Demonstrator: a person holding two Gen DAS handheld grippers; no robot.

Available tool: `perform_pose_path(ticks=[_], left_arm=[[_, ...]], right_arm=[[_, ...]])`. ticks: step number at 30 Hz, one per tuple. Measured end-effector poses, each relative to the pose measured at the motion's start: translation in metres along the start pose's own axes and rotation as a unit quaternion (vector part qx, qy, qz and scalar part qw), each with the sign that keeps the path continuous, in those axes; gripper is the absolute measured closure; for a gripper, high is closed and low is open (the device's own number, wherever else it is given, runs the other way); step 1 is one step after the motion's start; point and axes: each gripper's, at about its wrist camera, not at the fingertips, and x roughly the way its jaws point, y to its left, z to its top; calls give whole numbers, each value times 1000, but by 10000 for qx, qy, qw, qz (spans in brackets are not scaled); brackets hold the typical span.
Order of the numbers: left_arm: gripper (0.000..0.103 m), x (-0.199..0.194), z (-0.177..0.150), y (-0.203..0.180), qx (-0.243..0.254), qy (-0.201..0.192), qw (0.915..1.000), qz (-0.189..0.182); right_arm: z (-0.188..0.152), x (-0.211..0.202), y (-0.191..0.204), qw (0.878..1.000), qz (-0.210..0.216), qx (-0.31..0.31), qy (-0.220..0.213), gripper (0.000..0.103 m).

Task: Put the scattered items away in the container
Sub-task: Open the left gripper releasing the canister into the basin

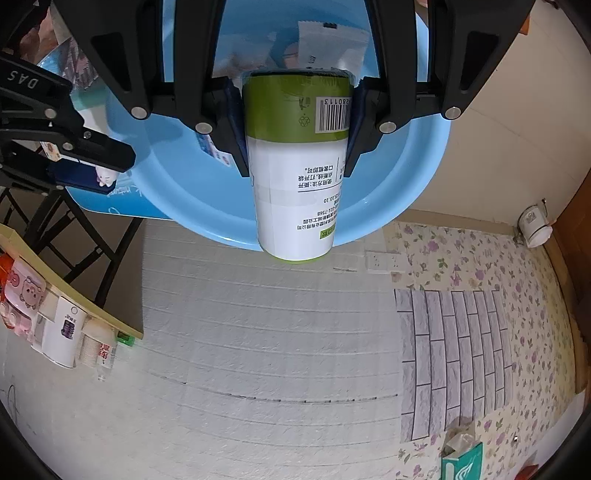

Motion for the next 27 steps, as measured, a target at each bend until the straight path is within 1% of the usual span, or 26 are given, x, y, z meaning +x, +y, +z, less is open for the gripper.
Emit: perform_pose_path(ticks=[3,5,6,7,8,10,11,18,22,24,25,26,27], left_arm=[[59,6,-1,6,-47,120,9999,65],[51,6,-1,8,-51,47,9999,125],[41,1,-1,9,-31,-89,9999,106],[35,-2,0,10,-17,-165,9998,89],[33,-7,0,10,21,-283,9996,54],[32,-13,2,11,91,-439,9990,31],[32,-14,3,12,85,-455,9989,36],[32,-4,-1,37,-228,-286,9993,85],[32,-6,-5,39,-295,-275,9992,81],[32,-7,-5,39,-291,-283,9991,92],[32,-8,-5,38,-293,-284,9991,94],[32,-8,-5,38,-294,-283,9991,98],[32,-8,-5,38,-290,-282,9991,98]], right_arm=[[5,5,8,9999,39,-96,9,67],[7,10,13,9998,84,-158,40,67],[8,14,17,9997,116,-196,64,67],[10,18,20,9996,140,-222,84,67],[10,21,22,9995,167,-242,104,67],[10,28,25,9994,186,-249,135,67],[9,31,26,9994,191,-250,152,67],[7,45,35,9989,246,-308,263,67],[7,44,33,9987,272,-331,271,67],[7,46,35,9983,351,-362,300,66],[7,46,36,9981,374,-374,317,57],[6,46,37,9981,351,-386,315,40],[6,45,38,9984,291,-390,279,31]])
